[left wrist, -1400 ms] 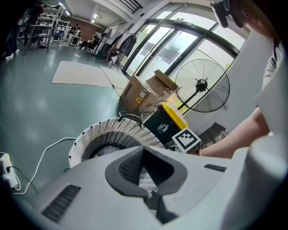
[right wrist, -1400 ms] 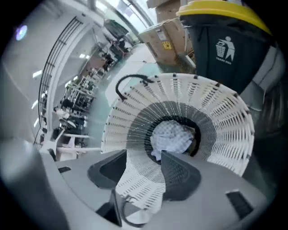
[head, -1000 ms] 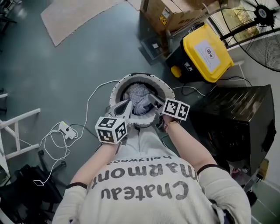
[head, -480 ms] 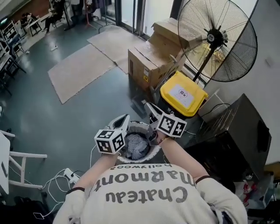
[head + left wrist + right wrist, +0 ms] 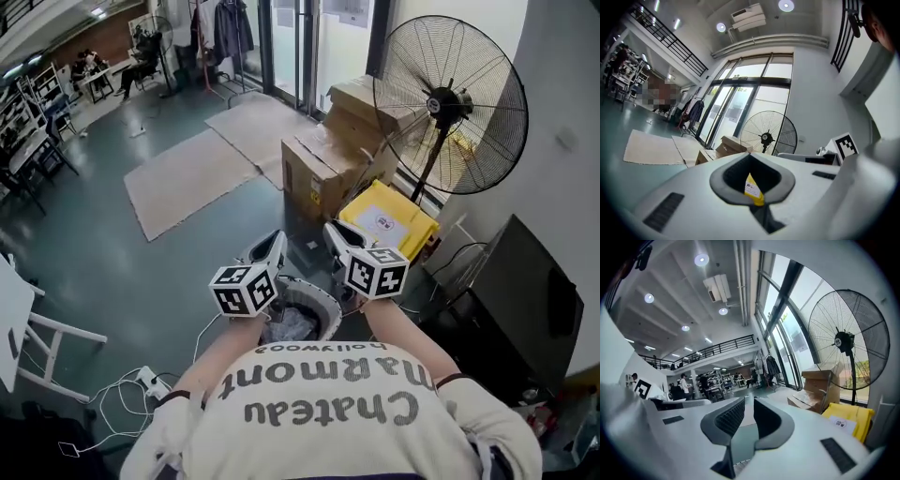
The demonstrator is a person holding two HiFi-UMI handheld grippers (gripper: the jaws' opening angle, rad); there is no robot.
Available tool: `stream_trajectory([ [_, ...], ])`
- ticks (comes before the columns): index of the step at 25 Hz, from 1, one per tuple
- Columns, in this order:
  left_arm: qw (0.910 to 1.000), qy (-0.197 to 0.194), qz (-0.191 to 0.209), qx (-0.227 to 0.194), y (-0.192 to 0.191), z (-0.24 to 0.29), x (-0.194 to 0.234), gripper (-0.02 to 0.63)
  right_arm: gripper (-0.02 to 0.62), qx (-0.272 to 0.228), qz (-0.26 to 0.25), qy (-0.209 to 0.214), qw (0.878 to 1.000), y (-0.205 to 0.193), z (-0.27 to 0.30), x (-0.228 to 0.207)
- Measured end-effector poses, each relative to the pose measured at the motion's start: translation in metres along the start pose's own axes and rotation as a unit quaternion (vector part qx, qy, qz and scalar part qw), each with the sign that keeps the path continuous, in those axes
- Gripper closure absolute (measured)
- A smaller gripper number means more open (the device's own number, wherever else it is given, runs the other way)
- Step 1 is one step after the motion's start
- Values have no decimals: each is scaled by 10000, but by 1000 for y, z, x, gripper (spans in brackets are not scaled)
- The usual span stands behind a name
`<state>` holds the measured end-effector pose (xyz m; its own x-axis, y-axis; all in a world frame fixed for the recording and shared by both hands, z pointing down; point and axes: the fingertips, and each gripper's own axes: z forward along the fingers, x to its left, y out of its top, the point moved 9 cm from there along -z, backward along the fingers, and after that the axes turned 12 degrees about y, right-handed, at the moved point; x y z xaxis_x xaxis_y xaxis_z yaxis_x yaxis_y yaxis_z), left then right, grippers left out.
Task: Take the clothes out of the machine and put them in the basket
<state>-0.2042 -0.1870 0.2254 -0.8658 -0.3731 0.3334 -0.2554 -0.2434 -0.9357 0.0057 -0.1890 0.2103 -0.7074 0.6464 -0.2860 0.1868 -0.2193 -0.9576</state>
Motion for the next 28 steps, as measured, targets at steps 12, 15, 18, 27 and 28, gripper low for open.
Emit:
stream_trajectory([
  [12, 9990, 407, 66, -171, -23, -40, -59, 598, 517, 170, -43, 147, 9997, -5, -66, -9],
  [15, 9984, 535, 41, -151, -31, -47, -66, 598, 517, 210, 44, 215, 9995, -7, -75, -12],
  [18, 9978, 649, 39, -156, -39, -56, -71, 598, 517, 185, 303, 290, 9989, -13, -81, -14],
  [27, 9957, 892, 43, -238, -50, -59, -85, 598, 517, 240, 348, 421, 9982, -18, -93, -26],
  [28, 9955, 916, 28, -245, -52, -59, -86, 598, 517, 261, 347, 431, 9981, -19, -94, -28],
])
